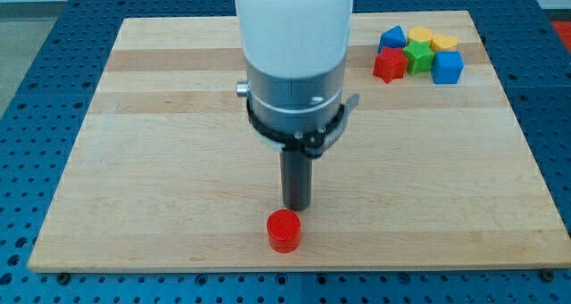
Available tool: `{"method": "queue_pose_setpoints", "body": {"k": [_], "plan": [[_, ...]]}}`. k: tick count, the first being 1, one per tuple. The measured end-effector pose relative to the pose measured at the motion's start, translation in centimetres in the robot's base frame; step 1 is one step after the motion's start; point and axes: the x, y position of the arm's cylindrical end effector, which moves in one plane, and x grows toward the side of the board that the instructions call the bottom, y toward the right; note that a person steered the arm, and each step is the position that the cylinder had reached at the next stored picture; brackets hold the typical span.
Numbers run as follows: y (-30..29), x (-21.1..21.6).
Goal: Slide the red circle up a bit
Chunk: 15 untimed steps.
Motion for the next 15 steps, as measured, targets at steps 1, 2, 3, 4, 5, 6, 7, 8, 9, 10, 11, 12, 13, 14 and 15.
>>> {"method": "queue_pose_setpoints", "body": {"k": [1, 2, 3, 4, 5, 6, 7, 8, 9, 10, 11, 12, 13, 14, 15], "plan": [[0.0, -4.6], [0.0, -6.9], [-0.8, -6.4], [-7.2, -0.9], [-11.9, 7.8], [-11.9, 7.8], [-11.9, 7.9], [-11.8, 7.9], [-11.7, 7.9], [-7.1, 7.9], [-6.8, 7.9], [-5.7, 7.9], [-3.3, 7.9], [-3.3, 7.9], [-3.3, 5.8]]}}
